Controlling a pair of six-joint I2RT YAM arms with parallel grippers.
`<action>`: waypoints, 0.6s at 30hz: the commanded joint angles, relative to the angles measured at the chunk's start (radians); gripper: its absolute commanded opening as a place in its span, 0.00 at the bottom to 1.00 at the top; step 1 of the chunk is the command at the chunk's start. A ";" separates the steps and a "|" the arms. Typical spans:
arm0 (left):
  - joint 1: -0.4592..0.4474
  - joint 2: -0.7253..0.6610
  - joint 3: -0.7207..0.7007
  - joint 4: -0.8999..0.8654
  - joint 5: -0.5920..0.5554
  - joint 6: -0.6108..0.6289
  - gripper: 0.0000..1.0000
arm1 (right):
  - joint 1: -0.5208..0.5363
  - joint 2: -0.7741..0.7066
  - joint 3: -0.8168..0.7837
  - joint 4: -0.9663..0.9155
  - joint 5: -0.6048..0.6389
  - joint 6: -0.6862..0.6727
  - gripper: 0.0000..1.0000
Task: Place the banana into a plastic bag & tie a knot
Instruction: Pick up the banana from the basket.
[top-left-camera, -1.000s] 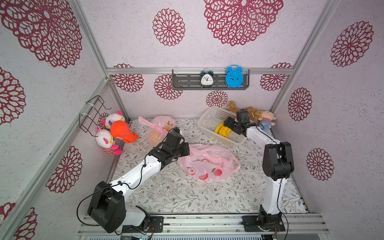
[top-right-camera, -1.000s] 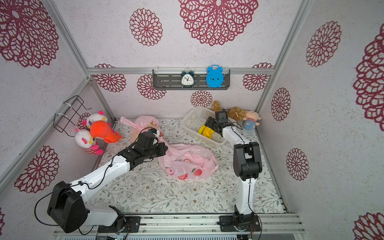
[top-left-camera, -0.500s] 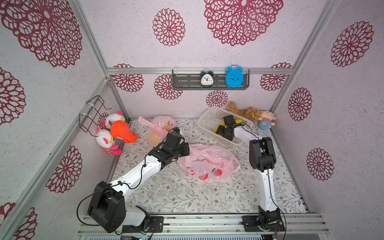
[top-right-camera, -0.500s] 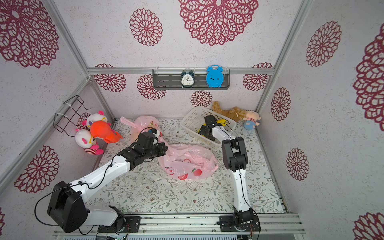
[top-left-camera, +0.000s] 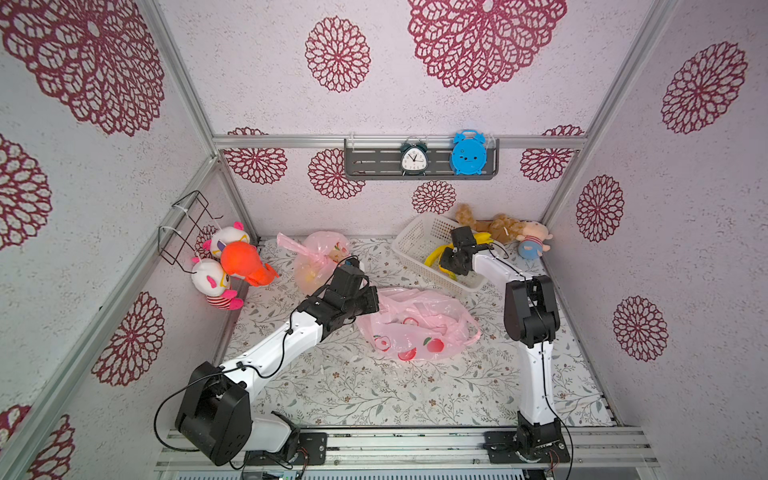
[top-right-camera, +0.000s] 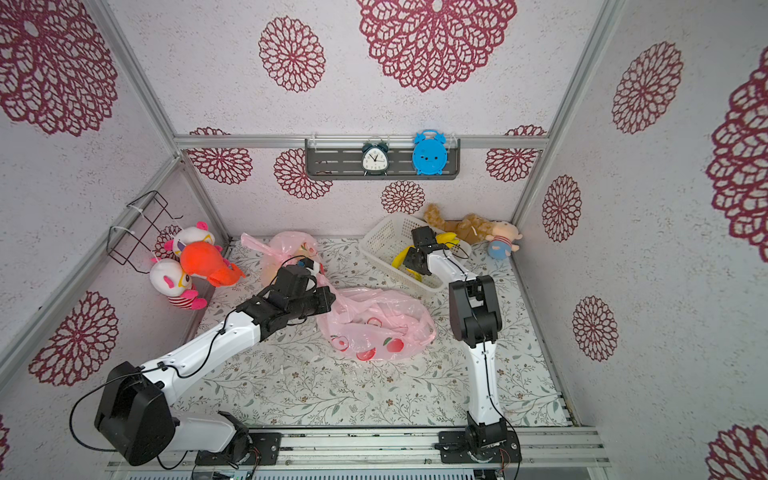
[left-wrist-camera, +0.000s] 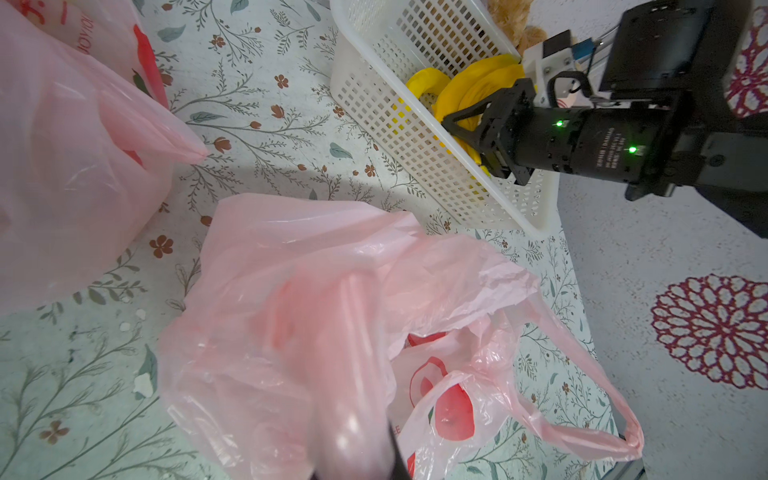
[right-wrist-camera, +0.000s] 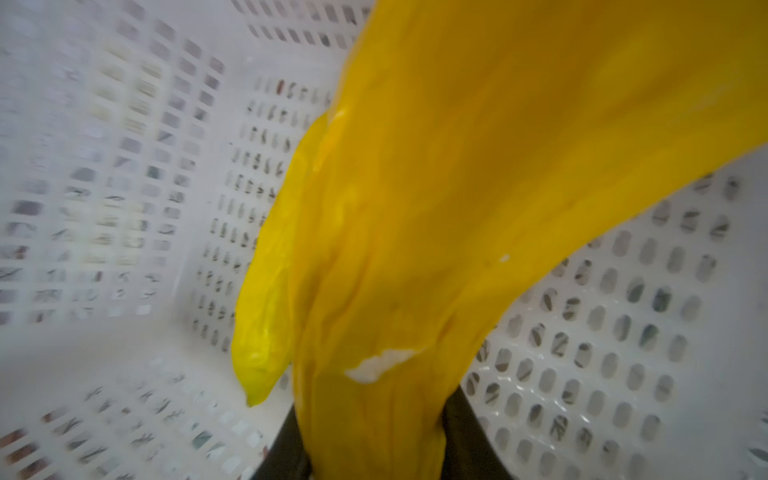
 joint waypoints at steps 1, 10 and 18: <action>-0.010 -0.021 0.000 0.016 0.002 -0.002 0.00 | -0.001 -0.193 -0.063 0.173 -0.062 -0.074 0.07; -0.010 -0.029 0.041 -0.020 0.017 0.024 0.00 | 0.047 -0.545 -0.421 0.430 -0.290 -0.279 0.00; 0.004 0.011 0.150 -0.074 0.102 0.054 0.00 | 0.182 -0.882 -0.795 0.607 -0.398 -0.564 0.00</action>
